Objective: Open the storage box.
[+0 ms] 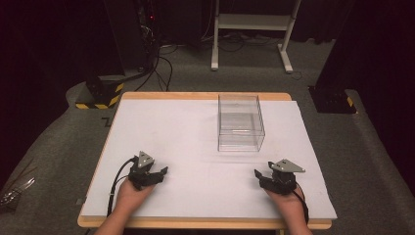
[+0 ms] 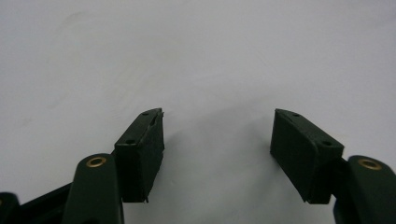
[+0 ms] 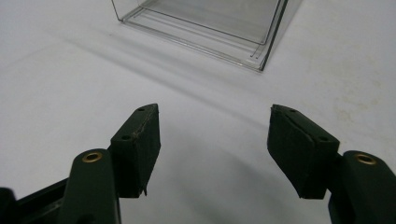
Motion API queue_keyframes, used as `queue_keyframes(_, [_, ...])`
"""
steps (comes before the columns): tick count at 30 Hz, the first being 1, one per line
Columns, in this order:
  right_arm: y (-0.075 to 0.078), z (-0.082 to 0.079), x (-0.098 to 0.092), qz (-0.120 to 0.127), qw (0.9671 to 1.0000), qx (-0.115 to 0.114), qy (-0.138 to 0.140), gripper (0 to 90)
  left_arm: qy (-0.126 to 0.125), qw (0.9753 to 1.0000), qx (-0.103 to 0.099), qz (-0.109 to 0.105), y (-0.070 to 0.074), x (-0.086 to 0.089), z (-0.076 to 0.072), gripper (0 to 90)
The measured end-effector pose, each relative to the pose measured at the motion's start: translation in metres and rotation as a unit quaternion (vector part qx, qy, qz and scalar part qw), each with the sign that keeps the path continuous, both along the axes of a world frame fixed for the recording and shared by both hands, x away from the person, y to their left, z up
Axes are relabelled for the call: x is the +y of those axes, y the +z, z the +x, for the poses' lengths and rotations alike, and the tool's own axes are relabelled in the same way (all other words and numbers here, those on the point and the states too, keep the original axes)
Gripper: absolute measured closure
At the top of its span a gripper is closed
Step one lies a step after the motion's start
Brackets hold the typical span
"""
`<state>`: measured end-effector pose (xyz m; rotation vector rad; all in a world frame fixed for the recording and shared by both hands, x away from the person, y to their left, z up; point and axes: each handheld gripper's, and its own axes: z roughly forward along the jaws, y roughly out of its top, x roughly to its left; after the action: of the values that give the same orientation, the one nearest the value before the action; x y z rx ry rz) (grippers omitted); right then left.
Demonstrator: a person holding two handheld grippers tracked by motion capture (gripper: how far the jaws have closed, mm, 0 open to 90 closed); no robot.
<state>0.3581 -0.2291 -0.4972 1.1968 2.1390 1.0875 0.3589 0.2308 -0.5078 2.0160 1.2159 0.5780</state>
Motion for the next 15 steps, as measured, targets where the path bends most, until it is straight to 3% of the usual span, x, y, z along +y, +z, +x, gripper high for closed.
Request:
queue_keyframes(11, [0.014, 0.01, 0.005, 0.04, 0.9992, -0.002, 0.001, 26.1, 0.0, 1.0, 0.0, 0.0, 0.0, 0.0, 0.0, 35.0])
queue_keyframes(15, [0.021, 0.014, 0.013, 0.034, 0.9993, -0.008, 0.012, 26.7, -0.001, 1.0, 0.001, 0.0, 0.0, 0.0, 0.0, 35.1])
